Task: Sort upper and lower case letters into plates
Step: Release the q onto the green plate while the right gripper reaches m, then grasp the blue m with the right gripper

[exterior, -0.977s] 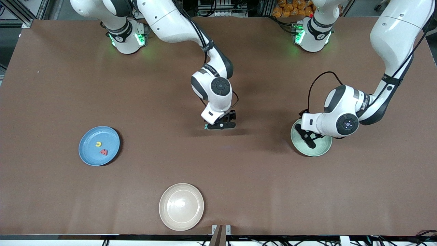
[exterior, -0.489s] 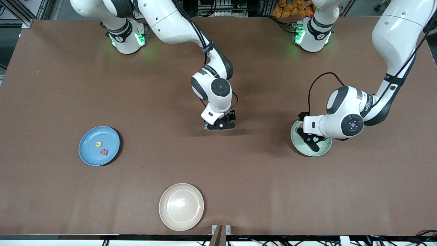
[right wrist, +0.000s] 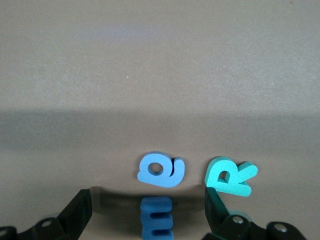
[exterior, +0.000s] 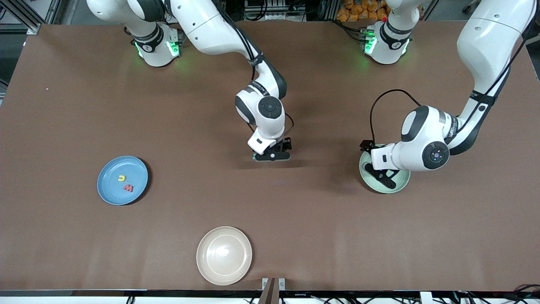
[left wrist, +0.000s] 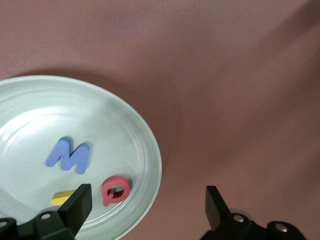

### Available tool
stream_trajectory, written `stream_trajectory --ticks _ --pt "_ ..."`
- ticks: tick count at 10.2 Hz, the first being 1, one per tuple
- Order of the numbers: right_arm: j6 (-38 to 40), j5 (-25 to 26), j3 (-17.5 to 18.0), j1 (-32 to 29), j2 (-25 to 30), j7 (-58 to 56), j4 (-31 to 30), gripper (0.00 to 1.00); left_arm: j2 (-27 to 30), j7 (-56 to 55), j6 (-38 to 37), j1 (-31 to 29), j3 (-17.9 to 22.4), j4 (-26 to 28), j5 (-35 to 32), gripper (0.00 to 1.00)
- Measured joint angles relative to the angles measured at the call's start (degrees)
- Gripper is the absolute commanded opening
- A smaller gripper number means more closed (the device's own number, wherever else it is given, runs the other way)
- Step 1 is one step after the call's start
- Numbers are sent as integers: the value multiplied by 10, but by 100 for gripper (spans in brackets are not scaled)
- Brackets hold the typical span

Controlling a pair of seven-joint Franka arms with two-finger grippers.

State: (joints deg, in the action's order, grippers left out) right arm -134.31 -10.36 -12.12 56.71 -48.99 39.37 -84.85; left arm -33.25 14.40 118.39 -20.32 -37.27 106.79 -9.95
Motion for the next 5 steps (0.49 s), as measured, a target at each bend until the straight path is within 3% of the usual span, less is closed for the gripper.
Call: stream_trajectory --ticks 5 --pt "-3 0 1 1 15 0 -24 100 0 -39 0 26 -1 -11 0 100"
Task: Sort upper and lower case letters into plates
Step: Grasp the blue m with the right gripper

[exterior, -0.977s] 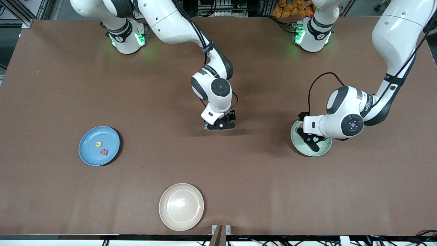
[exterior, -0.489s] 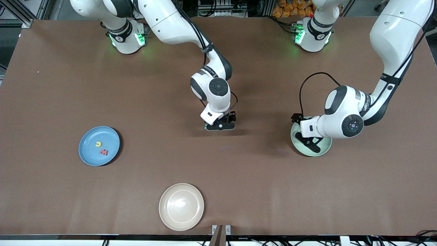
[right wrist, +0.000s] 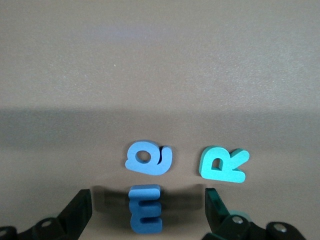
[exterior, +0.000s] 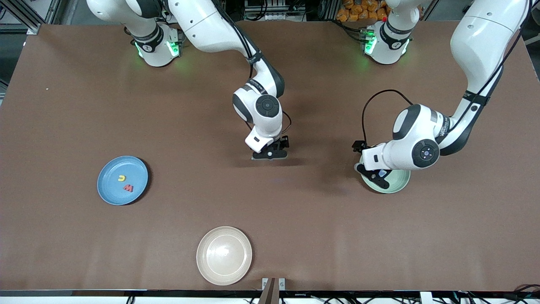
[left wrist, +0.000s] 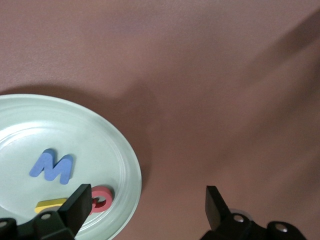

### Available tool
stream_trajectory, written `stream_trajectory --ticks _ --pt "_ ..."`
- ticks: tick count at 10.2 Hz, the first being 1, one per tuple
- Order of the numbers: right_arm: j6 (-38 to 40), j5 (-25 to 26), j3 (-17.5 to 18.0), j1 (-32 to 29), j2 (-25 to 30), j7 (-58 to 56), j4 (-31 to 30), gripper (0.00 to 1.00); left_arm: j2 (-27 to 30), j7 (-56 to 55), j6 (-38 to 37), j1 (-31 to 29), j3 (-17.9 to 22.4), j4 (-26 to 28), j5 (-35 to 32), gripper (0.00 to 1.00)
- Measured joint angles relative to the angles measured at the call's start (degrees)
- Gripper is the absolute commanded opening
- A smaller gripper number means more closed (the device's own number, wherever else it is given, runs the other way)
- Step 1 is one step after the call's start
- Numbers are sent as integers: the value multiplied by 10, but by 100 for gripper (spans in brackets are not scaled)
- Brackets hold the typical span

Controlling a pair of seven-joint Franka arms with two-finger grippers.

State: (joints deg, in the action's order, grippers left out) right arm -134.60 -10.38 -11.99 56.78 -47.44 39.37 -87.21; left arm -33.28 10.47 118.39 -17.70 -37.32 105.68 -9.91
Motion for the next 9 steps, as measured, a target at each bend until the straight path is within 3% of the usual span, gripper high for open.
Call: stream_trajectory --ticks 2,9 --pt "-6 0 0 0 0 0 -3 0 0 -2 0 0 0 -1 0 100" --pt "-17 -16 0 1 7 3 -8 0 -3 -17 0 8 0 -6 1 100"
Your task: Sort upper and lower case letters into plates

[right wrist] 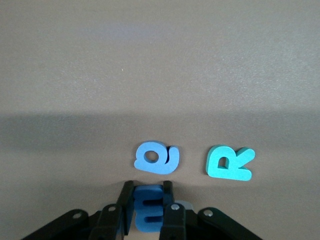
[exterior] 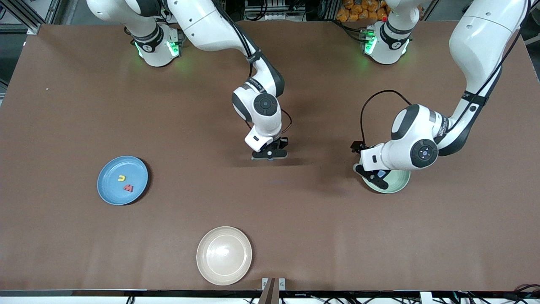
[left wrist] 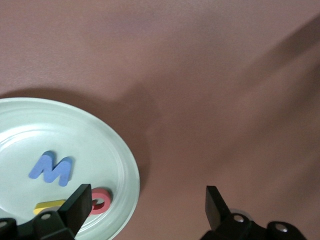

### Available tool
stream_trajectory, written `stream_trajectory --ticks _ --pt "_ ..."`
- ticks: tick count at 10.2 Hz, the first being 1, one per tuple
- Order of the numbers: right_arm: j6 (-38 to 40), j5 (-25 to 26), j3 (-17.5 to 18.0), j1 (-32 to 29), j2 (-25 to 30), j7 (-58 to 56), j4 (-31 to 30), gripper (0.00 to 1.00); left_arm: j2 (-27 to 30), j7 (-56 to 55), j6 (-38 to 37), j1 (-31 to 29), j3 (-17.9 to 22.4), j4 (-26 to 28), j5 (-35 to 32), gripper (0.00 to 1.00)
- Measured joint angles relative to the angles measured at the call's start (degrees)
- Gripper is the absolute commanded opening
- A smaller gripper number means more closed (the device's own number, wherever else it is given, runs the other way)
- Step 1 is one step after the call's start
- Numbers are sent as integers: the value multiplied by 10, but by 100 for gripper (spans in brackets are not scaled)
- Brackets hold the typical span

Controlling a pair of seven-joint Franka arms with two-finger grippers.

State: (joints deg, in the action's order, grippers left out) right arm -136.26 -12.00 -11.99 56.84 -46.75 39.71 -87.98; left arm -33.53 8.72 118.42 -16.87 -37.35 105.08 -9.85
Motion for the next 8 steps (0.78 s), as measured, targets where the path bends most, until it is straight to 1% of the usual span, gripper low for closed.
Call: stream_trajectory --ticks 2,4,5,6,8 --pt "-1 -1 -2 0 5 1 0 0 -1 -58 1 33 -1 -11 0 100" --pt "24 -1 -12 -9 38 3 2 0 -6 -117 1 70 -1 -31 1 100" --pt "51 -1 -17 -26 64 2 2 0 -10 -143 1 82 -1 -40 1 100" --pt "85 -1 -19 -55 92 -7 2 0 -15 -171 2 93 -1 -48 1 100" --pt "149 -1 -22 -127 133 -35 1 0 -31 -227 4 121 -2 -67 1 100"
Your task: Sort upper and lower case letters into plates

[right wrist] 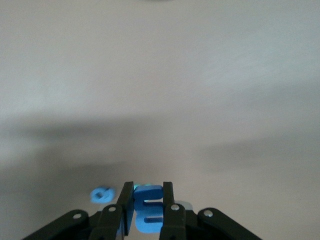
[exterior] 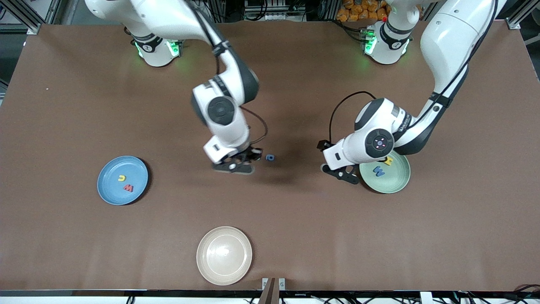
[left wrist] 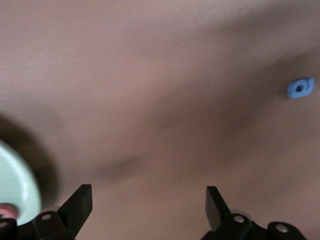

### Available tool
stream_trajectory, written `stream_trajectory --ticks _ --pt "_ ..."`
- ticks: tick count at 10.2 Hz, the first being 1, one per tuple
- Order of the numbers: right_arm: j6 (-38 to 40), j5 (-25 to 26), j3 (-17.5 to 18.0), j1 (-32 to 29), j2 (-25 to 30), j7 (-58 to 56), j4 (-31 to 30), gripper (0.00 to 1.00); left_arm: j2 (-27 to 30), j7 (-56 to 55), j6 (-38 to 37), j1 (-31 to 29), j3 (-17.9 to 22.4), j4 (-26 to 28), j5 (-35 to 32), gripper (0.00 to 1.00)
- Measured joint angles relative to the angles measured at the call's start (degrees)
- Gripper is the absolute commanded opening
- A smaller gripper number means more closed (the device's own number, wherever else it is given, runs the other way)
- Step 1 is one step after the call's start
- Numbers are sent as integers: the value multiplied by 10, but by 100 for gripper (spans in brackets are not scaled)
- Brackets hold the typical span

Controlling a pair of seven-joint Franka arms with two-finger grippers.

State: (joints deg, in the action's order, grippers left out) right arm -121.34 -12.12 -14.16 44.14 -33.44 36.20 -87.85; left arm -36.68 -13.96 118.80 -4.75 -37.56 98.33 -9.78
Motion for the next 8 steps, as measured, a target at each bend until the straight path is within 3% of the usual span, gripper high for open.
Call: stream_trajectory --ticks 2,6,8 --pt "44 1 -4 -79 13 -20 -2 0 -21 -31 22 64 9 -34 -1 100" --pt "49 46 -16 -216 9 -65 -19 0 -50 -27 195 239 99 -56 -74 100" --pt "49 57 -16 -266 1 -102 -22 0 -80 44 240 298 127 -87 -101 100"
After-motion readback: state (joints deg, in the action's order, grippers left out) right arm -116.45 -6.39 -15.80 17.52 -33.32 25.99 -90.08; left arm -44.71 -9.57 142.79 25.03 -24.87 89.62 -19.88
